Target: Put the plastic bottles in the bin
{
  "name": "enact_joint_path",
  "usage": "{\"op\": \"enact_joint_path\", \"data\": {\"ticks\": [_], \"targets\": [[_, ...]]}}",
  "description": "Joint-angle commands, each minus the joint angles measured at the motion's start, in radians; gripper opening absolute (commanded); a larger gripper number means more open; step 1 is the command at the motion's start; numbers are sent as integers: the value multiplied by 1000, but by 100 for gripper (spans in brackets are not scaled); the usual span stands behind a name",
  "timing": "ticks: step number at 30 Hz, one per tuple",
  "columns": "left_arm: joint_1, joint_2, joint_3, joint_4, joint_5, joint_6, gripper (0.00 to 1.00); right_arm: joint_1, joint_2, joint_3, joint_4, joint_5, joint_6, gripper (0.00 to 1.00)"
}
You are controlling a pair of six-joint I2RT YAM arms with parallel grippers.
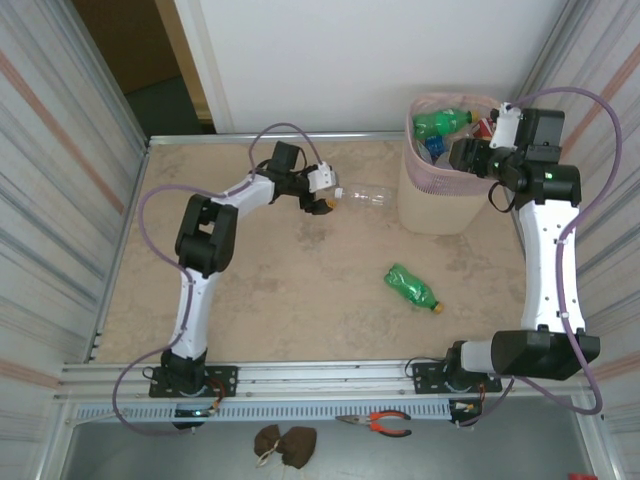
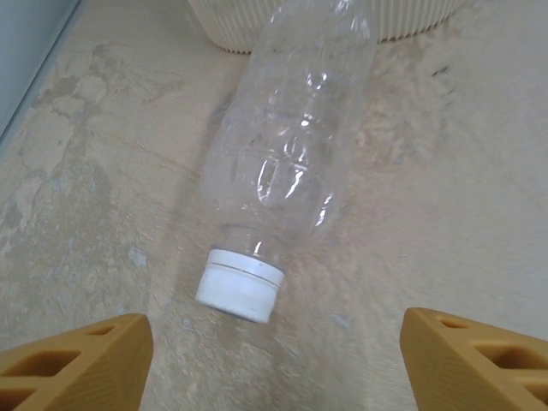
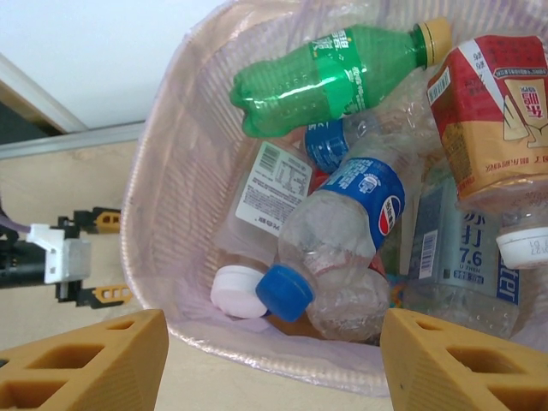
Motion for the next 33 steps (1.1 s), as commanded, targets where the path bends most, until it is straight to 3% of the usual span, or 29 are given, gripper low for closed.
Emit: {"op": "enact_joint_path", "data": {"ticks": [1, 5, 14, 33], "targets": [[-7, 50, 83, -33, -43, 83, 80, -6, 24, -10, 3, -1, -47, 66], [-10, 109, 151, -45, -52, 102, 80, -5, 46, -11, -4, 2, -61, 66], [-36, 196, 250, -82, -64, 135, 67, -5, 68, -14, -2, 2, -69, 66], [-59, 163, 205, -121, -132, 172, 43, -5, 49, -13, -5, -12, -71, 65]]}}
